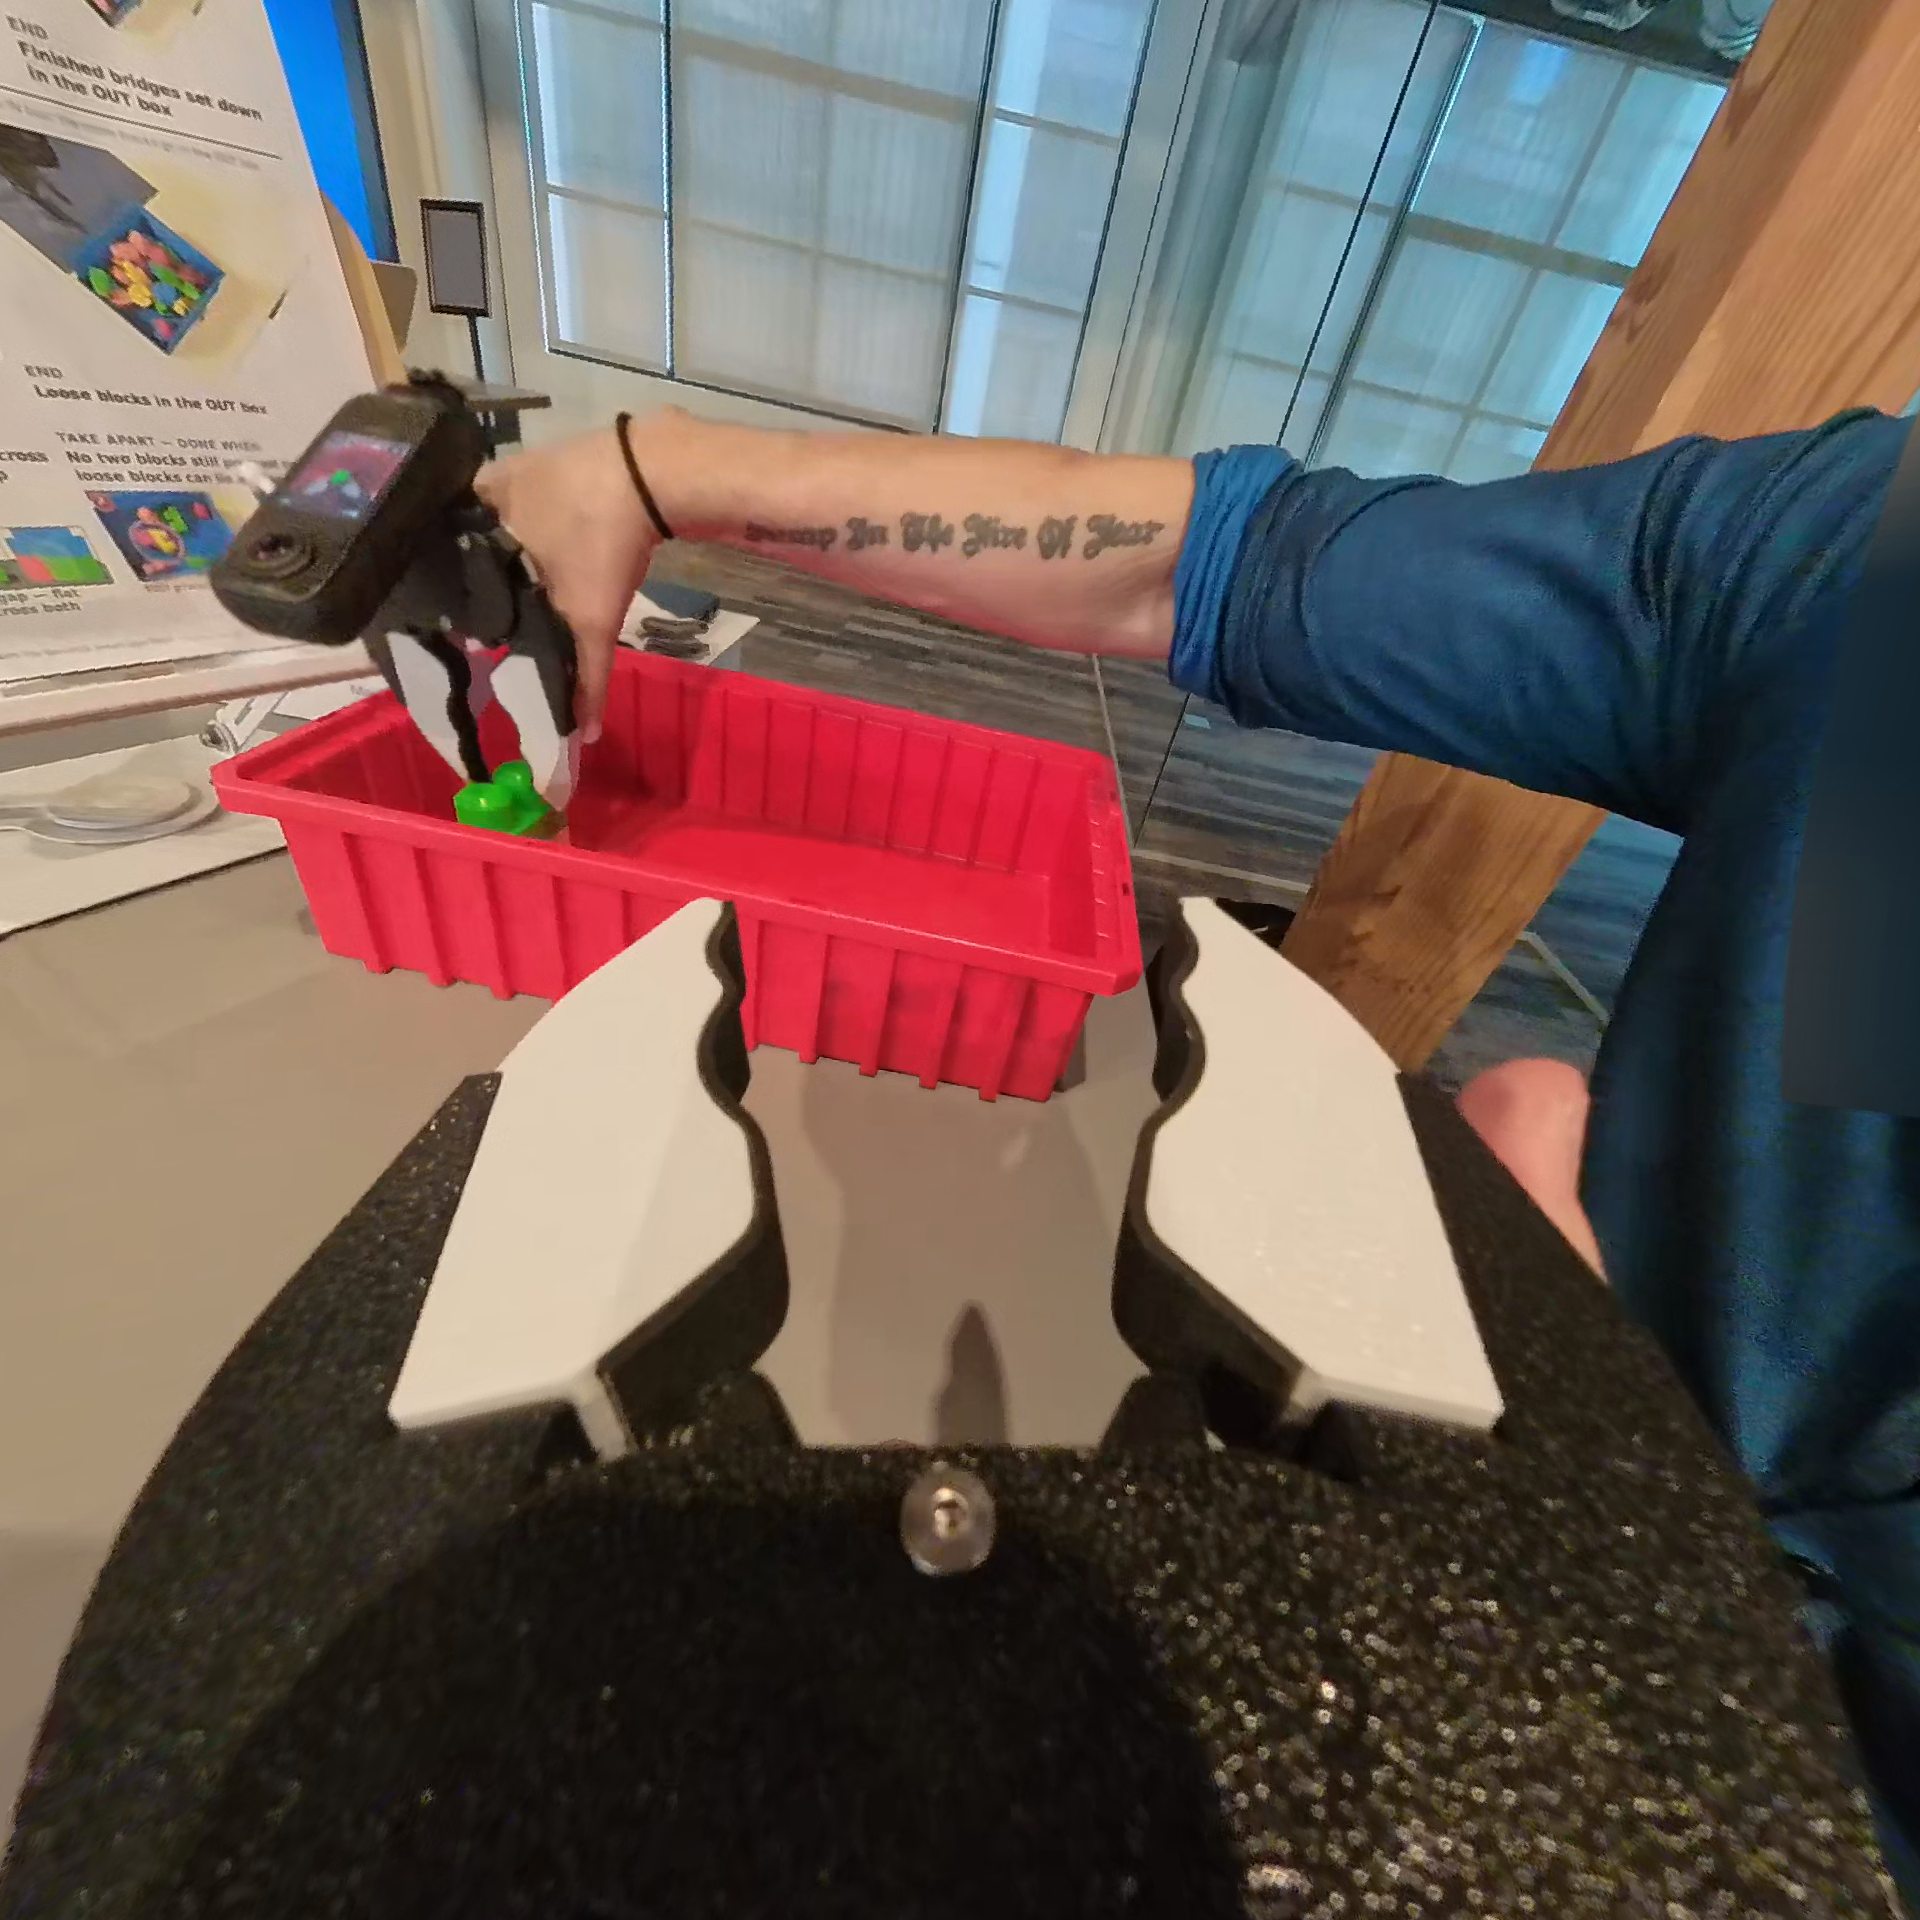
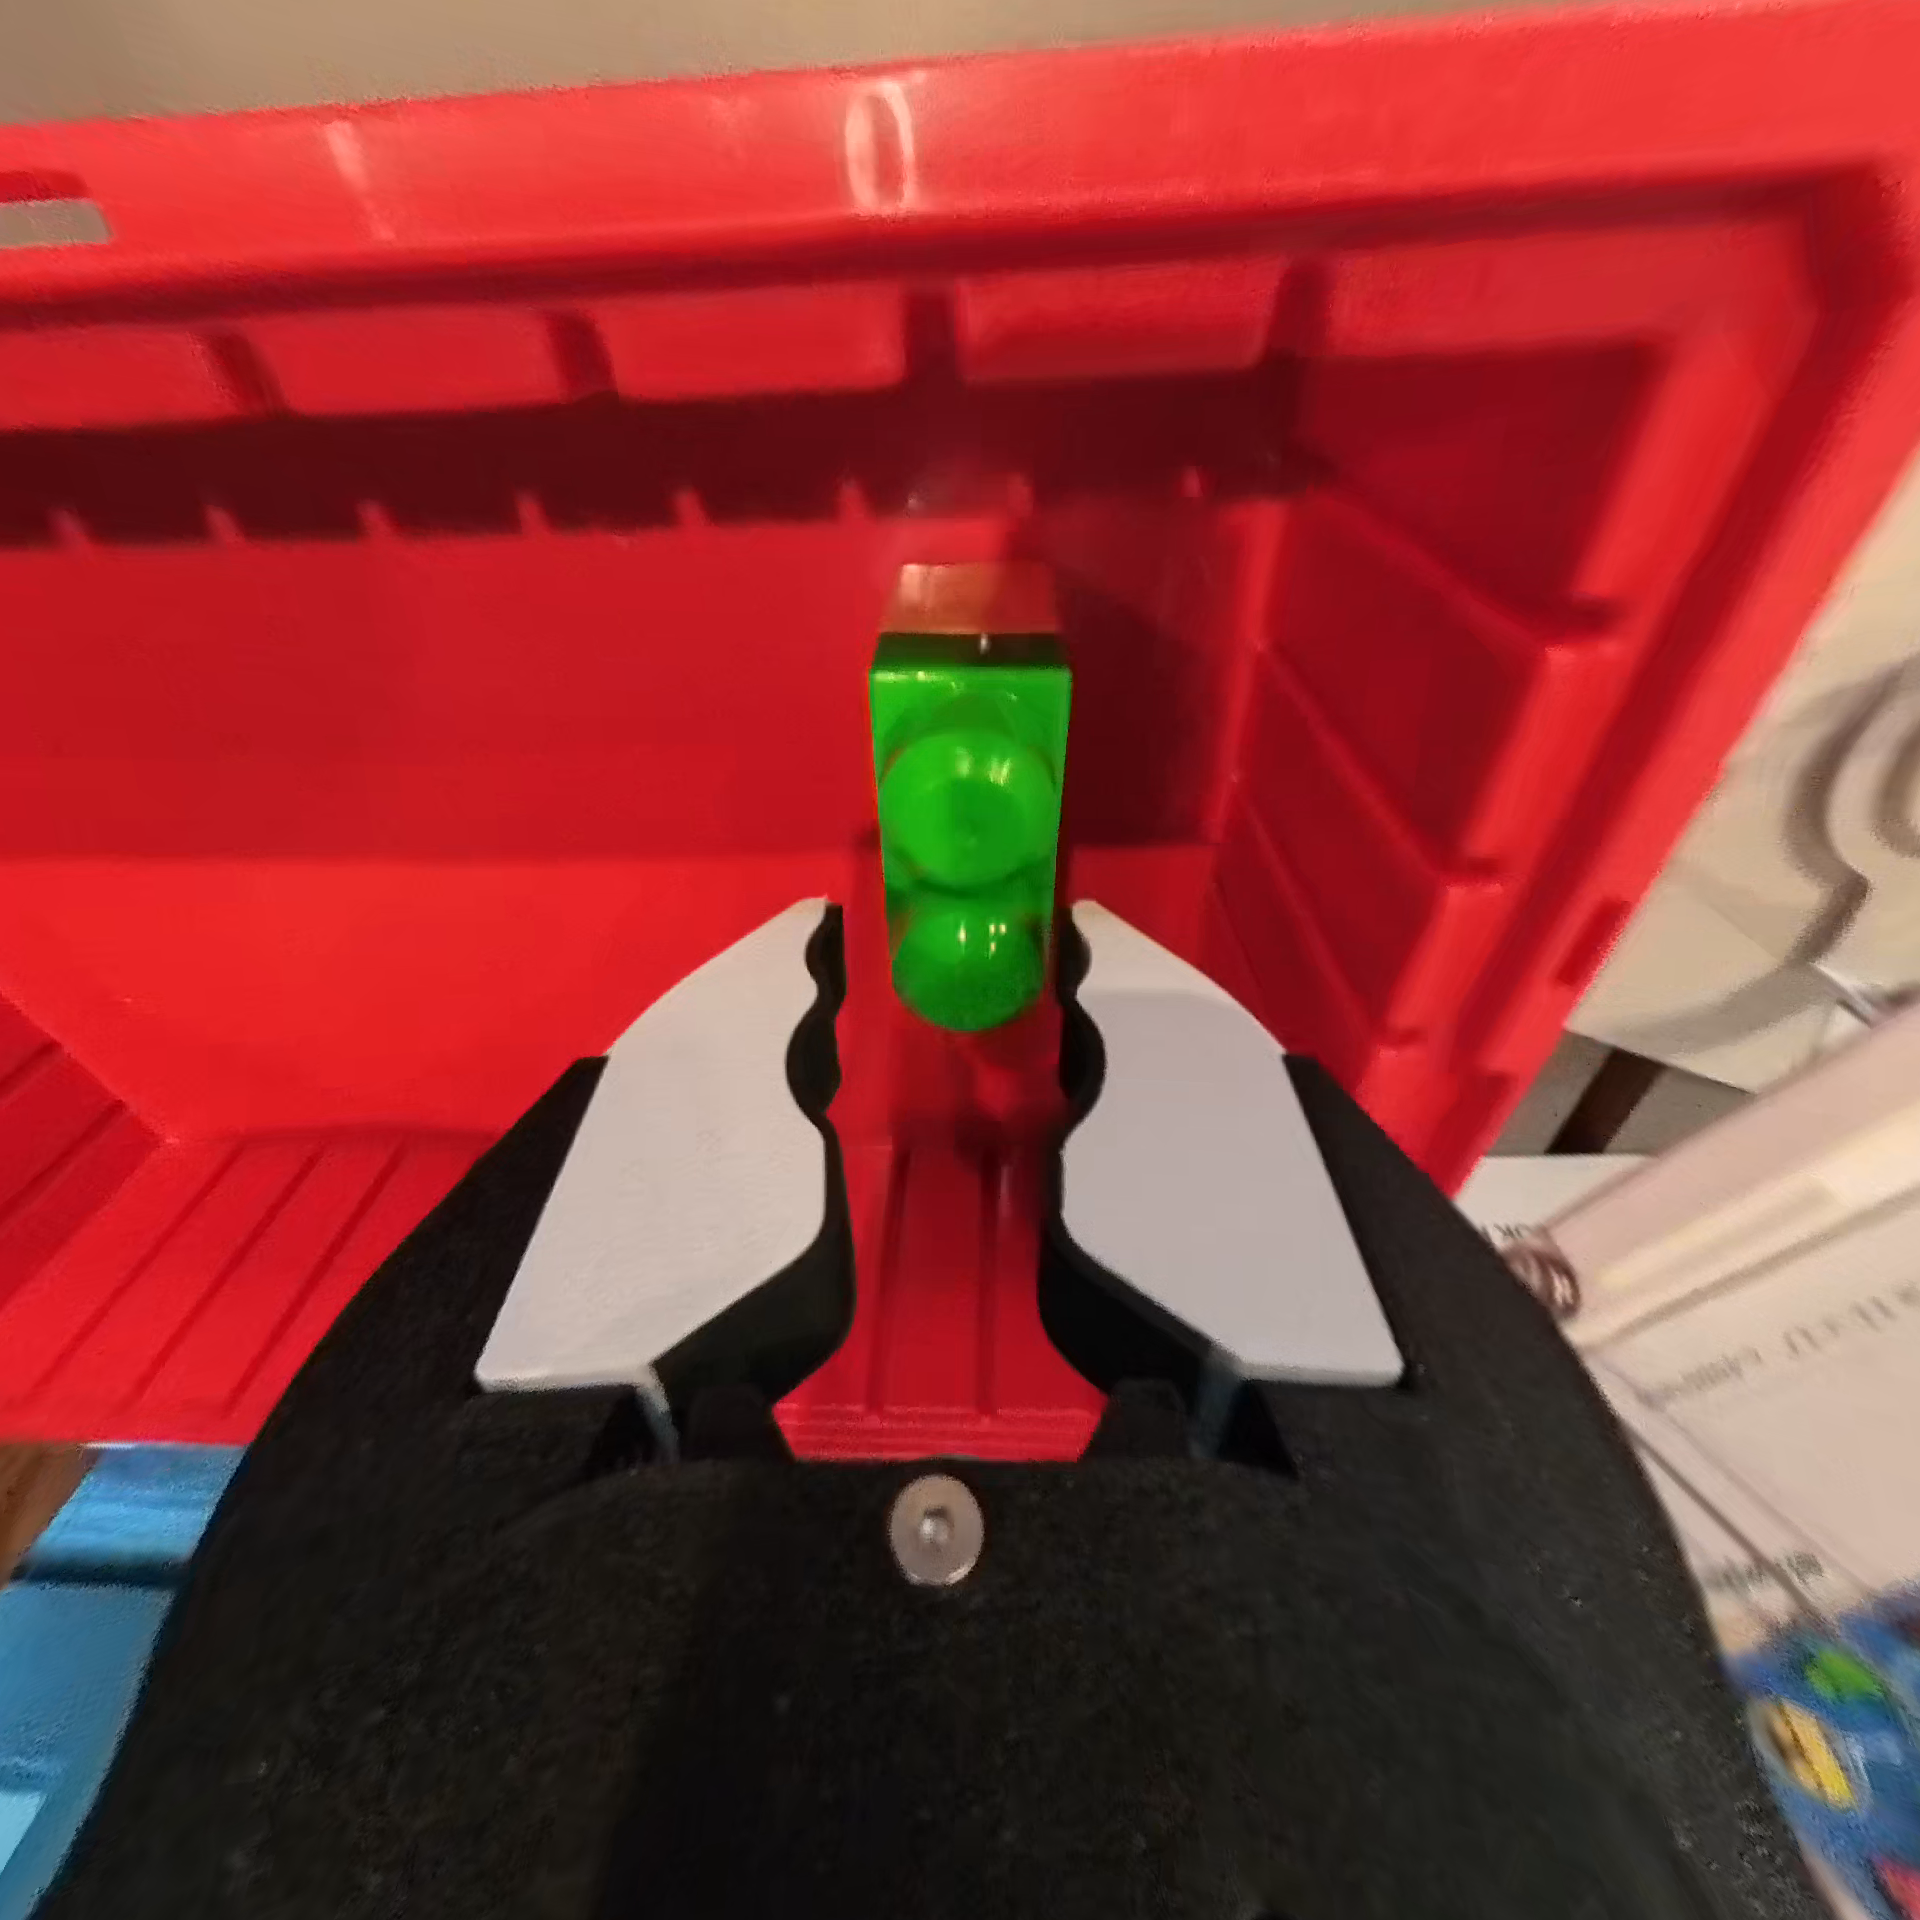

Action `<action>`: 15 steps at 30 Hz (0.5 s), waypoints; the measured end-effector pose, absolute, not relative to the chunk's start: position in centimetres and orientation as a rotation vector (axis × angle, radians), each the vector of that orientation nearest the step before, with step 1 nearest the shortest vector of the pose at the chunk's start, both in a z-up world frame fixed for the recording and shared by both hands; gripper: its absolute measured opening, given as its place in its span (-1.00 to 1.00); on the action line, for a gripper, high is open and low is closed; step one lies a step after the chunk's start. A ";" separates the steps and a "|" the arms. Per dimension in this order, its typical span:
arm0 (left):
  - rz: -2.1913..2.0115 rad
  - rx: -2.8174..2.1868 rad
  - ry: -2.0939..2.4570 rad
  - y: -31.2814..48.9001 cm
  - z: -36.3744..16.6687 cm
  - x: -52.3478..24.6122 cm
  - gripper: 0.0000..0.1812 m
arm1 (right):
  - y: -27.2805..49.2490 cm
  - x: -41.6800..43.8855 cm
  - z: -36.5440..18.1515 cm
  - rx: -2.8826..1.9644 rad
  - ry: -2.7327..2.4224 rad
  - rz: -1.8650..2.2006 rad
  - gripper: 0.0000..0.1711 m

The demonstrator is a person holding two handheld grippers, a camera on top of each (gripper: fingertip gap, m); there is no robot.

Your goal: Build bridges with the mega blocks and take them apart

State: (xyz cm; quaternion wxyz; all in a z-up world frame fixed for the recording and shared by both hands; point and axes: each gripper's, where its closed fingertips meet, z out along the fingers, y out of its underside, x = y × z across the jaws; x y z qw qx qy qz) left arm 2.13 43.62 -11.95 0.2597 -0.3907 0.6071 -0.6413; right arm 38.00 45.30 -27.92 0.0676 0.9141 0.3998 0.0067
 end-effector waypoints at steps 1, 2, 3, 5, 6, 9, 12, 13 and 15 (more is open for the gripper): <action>-1.729 -1.058 1.648 43.6 -12.0 2.2 -0.16 | 45.4 38.0 -27.2 2.775 1.207 0.043 -0.55; -1.721 -1.058 1.651 43.6 -12.0 2.2 -0.16 | 45.5 37.9 -26.5 2.799 1.213 0.064 -0.56; -1.715 -1.057 1.654 43.6 -12.0 2.2 -0.15 | 45.5 37.7 -25.6 2.829 1.222 0.089 -0.57; -1.711 -1.055 1.657 43.5 -11.9 2.1 -0.15 | 45.8 36.8 -23.9 2.897 1.249 0.133 -0.58; -1.712 -1.054 1.657 43.5 -11.9 2.1 -0.15 | 45.9 36.0 -23.0 2.936 1.272 0.141 -0.59; -1.732 -1.052 1.661 43.2 -11.7 1.9 -0.15 | 46.3 33.3 -20.5 3.036 1.330 0.177 -0.60; -1.750 -1.048 1.664 42.8 -11.3 1.6 -0.15 | 46.8 28.7 -17.8 3.193 1.339 0.122 -0.59; -1.748 -1.050 1.666 42.7 -11.2 1.5 -0.15 | 47.0 26.5 -16.8 3.278 1.319 0.039 -0.59; -1.750 -1.061 1.665 42.4 -10.9 1.4 -0.14 | 47.7 21.6 -14.7 3.498 1.186 -0.209 -0.58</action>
